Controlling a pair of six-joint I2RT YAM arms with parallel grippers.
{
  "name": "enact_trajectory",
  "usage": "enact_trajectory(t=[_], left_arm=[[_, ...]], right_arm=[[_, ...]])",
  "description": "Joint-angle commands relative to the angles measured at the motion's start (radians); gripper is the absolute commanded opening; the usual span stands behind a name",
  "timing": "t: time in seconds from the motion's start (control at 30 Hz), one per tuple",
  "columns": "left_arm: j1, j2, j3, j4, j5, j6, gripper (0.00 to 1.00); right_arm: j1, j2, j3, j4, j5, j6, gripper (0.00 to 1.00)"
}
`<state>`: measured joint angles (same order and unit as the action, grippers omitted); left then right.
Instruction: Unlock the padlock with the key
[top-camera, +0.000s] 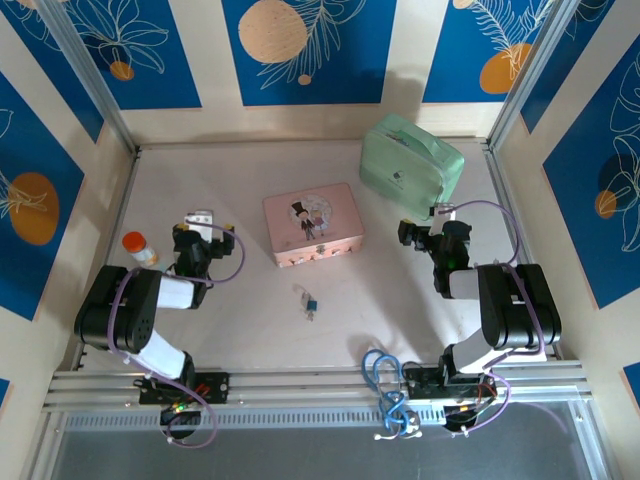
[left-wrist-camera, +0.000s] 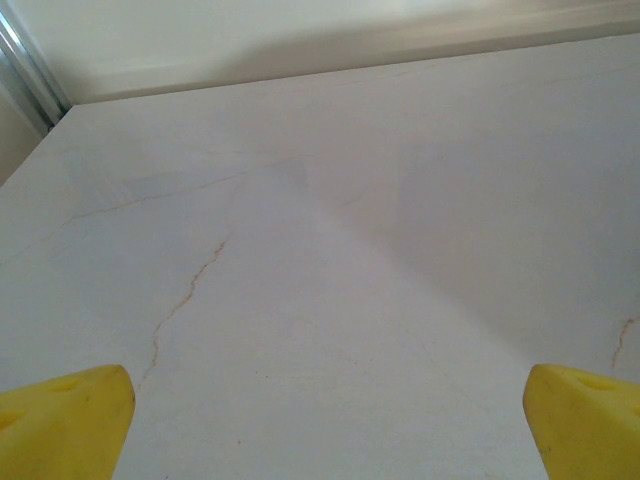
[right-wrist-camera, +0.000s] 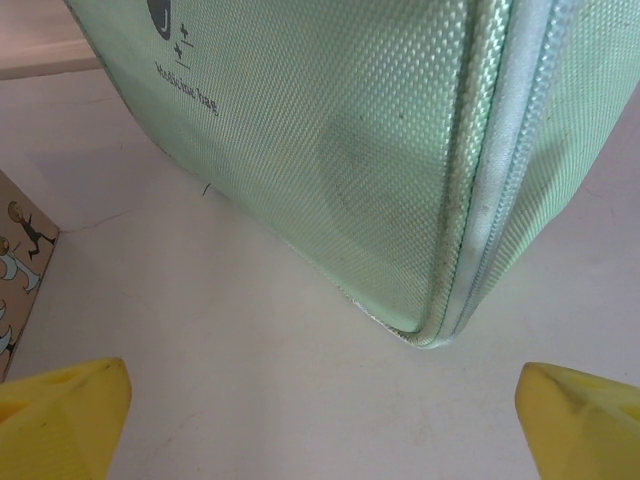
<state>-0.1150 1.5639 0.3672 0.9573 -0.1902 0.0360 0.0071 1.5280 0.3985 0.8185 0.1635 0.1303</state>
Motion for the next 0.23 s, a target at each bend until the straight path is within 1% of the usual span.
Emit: enact_trajectory(t=[0.0, 0.2], left_arm=[[0.008, 0.005, -0.003, 0.011, 0.018, 0.019, 0.99], [0.008, 0.005, -0.001, 0.009, 0.020, 0.017, 0.99]], right_arm=[[-0.001, -0.003, 0.021, -0.015, -0.027, -0.013, 0.99], [0.002, -0.008, 0.012, 0.000, -0.025, -0.016, 0.99]])
